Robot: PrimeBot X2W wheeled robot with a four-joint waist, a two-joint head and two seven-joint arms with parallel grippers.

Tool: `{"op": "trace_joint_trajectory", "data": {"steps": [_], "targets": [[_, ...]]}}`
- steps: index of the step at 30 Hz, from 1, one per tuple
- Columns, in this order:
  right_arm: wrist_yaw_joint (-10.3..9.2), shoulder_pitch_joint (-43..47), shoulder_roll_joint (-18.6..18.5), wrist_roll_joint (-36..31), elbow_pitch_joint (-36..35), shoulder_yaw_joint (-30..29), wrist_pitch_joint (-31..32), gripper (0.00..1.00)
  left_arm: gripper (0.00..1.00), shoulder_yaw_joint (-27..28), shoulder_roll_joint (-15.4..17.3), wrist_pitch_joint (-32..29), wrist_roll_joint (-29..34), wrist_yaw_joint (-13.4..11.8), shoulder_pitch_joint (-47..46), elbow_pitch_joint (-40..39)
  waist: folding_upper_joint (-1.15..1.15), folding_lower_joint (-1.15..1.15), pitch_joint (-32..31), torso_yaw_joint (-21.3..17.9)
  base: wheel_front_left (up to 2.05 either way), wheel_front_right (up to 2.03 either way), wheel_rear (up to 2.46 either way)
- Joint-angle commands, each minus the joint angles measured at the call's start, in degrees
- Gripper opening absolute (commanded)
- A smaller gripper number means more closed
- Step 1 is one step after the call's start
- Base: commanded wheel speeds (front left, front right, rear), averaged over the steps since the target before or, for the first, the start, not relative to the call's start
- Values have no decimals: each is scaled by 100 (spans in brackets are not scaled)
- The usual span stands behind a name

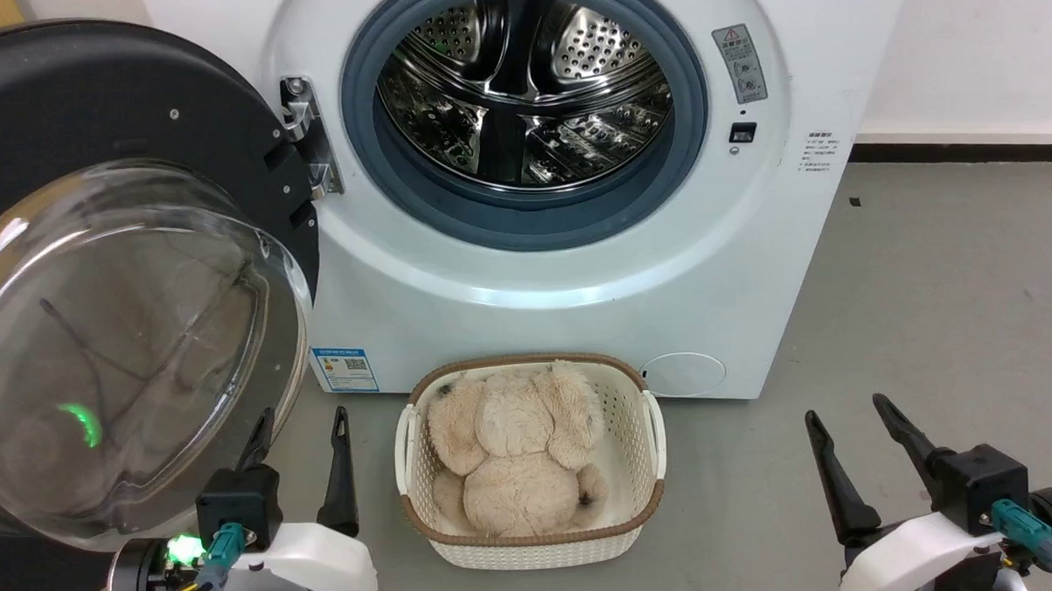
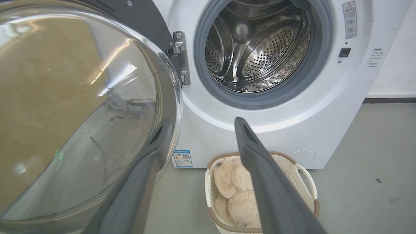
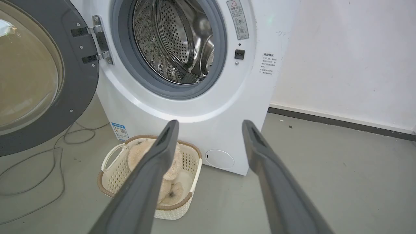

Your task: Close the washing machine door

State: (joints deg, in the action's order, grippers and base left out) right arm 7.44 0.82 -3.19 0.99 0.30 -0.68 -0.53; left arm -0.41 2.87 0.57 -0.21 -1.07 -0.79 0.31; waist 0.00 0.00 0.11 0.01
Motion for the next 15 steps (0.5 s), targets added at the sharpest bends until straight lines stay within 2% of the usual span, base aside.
{"op": "trace_joint_trajectory", "data": {"steps": [1,2,3,4,5,15], "targets": [[0,-13,2,40,1,-42,-53,100,100,-12,0,50,-37,-53,-15,5,0,0,2,1,0,0,0],[0,-14,2,54,0,-53,-65,100,100,-19,0,62,-40,-68,-17,5,0,0,4,2,0,0,0],[0,-15,3,67,-2,-64,-77,100,95,-25,0,74,-42,-82,-19,7,0,0,5,3,0,0,0],[0,-16,3,78,-4,-76,-89,100,21,-30,0,86,-44,-95,-22,8,0,0,7,5,0,0,0],[0,-17,3,90,-6,-87,-101,100,0,-37,0,98,-46,-105,-25,9,0,0,9,7,0,0,0],[1,-41,6,211,-29,-244,-245,100,0,-73,9,242,-52,-120,-216,-81,0,0,64,151,0,0,0]]}}
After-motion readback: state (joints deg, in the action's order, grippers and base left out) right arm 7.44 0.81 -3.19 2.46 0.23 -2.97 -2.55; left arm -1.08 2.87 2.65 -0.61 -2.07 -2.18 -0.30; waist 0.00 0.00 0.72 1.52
